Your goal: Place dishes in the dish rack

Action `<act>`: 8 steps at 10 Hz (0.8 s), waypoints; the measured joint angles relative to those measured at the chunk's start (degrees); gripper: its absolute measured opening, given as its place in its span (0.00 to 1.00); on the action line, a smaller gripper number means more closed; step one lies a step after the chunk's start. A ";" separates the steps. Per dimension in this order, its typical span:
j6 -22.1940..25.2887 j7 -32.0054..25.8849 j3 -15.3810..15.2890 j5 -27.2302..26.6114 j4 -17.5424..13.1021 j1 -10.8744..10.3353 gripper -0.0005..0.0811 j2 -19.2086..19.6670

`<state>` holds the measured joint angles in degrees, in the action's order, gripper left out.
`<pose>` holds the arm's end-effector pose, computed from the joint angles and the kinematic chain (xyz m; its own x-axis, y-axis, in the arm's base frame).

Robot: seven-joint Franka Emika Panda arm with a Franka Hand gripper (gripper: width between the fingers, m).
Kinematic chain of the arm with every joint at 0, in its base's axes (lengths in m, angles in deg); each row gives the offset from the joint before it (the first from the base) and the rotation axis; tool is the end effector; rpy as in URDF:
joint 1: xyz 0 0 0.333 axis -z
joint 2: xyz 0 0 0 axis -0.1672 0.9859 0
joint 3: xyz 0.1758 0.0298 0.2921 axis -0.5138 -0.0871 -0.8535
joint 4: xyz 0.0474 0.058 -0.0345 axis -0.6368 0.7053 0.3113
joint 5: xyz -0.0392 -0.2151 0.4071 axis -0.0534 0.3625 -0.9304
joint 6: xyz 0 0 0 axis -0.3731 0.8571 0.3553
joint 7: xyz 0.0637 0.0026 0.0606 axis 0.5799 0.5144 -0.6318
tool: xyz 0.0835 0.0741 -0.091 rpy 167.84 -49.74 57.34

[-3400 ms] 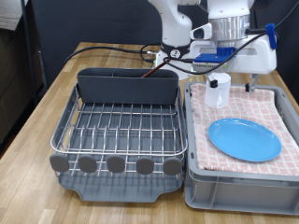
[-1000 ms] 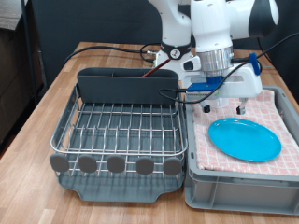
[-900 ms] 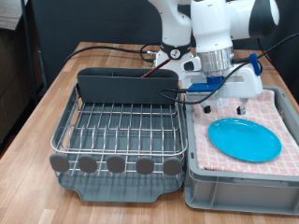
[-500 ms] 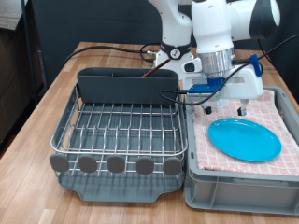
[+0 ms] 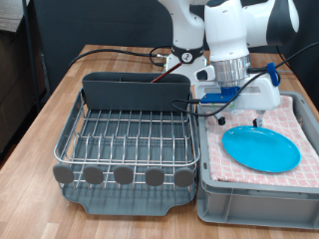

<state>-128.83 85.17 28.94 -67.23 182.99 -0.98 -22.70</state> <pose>0.5020 0.1181 0.1646 0.2394 -0.9550 -0.1750 -0.9292 -0.1731 -0.3266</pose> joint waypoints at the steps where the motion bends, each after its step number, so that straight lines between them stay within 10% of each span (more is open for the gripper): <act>1: -0.17 -1.90 -0.48 -2.18 -0.42 0.25 0.99 0.45; 8: -0.17 -17.82 -2.69 -17.27 -3.51 1.70 0.99 2.79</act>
<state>-129.00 67.35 26.25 -84.49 179.47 0.72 -19.91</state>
